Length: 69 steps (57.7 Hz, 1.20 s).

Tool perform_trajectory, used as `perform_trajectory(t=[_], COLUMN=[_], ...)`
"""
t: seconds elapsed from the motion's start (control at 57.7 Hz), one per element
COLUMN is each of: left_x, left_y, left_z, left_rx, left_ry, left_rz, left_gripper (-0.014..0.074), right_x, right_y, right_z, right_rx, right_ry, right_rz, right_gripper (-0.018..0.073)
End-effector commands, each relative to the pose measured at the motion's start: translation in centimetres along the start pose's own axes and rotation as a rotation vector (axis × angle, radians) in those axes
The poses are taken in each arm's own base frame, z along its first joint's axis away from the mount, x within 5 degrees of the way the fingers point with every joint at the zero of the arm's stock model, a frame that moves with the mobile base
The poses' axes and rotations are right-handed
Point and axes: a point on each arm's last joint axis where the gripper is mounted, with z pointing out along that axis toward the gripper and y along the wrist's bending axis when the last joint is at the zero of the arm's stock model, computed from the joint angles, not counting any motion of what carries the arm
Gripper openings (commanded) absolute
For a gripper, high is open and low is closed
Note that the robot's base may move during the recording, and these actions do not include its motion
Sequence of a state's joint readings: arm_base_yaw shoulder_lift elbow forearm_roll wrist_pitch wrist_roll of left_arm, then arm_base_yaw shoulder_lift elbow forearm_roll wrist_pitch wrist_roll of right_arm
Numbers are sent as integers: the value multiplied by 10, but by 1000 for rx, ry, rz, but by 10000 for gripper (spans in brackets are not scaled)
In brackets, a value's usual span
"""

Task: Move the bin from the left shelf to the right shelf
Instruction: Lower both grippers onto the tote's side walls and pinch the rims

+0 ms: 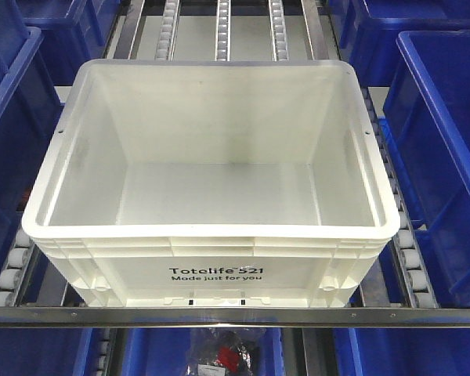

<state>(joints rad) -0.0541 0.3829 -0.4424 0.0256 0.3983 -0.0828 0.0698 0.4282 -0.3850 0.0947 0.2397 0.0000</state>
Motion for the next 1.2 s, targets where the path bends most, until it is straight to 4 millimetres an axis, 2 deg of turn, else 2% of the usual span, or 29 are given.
perform_trajectory(t=[0.0,0.104,0.191,0.312,0.399,0.659,0.832,0.971,1.179], left_x=[-16,-17,-20,-33,-49,-95,-115,-120,-112], left_y=[-3,-5,-10,-18,-23,-37,-47,-53,-57], left_z=[-2,-2,-1,9,22,77,122,155,195], left_rx=[29,52,96,147,160,145,131,119,91], left_ry=[-90,-89,-75,-8,56,229,369,476,616], left_rz=[-11,-2,8,26,45,76,88,97,131], left_gripper=[365,501,574,597,592,587,587,587,587], right_x=[-17,-16,-17,-27,-38,-80,-103,-111,-111], right_y=[1,6,13,23,29,45,57,64,68], right_z=[-1,-1,3,15,31,89,131,161,197], right_rx=[-4,-47,-115,-171,-180,-168,-174,-172,-145], right_ry=[-87,-87,-64,7,79,215,331,435,580], right_rz=[-22,-58,-102,-86,-67,-9,9,-1,-58], right_gripper=[438,529,549,549,549,549,549,549,547])
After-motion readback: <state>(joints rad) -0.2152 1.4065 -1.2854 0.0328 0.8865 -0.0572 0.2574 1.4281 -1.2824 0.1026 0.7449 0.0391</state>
